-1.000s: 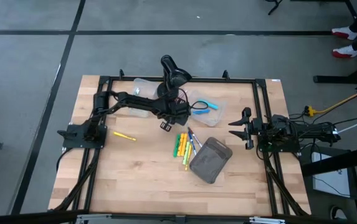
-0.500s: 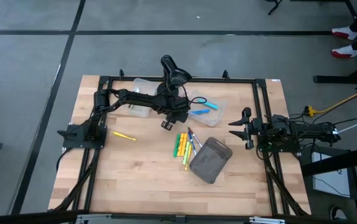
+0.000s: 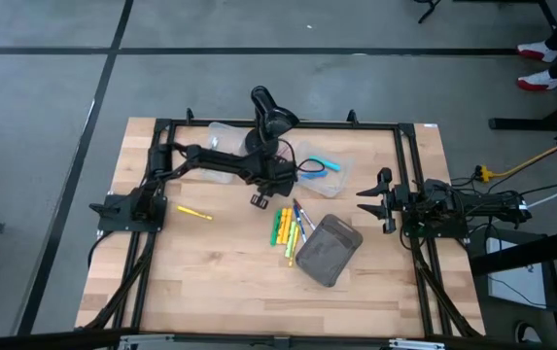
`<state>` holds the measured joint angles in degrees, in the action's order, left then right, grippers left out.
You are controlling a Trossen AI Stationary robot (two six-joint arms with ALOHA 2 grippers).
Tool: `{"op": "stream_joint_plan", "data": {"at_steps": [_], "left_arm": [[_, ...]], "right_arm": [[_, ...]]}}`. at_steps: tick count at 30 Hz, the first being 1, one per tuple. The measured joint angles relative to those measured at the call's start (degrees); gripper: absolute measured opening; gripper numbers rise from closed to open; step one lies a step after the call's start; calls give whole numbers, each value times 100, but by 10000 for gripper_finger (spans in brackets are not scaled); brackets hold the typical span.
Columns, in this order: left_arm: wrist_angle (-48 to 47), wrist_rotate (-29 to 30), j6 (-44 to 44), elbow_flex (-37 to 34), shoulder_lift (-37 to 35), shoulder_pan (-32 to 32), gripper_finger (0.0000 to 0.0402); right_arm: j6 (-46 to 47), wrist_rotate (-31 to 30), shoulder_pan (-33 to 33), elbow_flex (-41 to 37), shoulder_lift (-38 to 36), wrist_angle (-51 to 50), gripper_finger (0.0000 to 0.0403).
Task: Pick & Place Markers
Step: Put the light blue marker pen into the left transparent bin
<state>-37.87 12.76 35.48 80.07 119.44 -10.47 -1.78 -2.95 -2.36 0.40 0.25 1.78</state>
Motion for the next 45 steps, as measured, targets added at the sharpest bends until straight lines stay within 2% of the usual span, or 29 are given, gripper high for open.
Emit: {"op": "stream_joint_plan", "data": {"at_steps": [9, 14, 19, 31, 37, 45], "left_arm": [[-883, -359, -788, -7, -40, 323, 28], [-1411, -770, -1480, -41, -225, 603, 25], [-1351, -1297, -2201, -81, -575, 945, 24], [-988, -847, -2969, -154, -1210, 1582, 21], [-694, -597, -3361, -763, -1694, 1605, 20], [323, -47, -3871, -1769, -2939, 1590, 10]], "right_arm": [[0, 1, 0, -1, 0, 0, 157], [-2, -1, 0, -1, 0, 2, 157], [-2, -1, 0, -1, 0, 0, 157], [-1, 1, 0, -1, 0, 1, 157], [-2, 2, 1, -1, 0, 2, 157], [-2, 5, 1, -1, 0, 2, 157]]}}
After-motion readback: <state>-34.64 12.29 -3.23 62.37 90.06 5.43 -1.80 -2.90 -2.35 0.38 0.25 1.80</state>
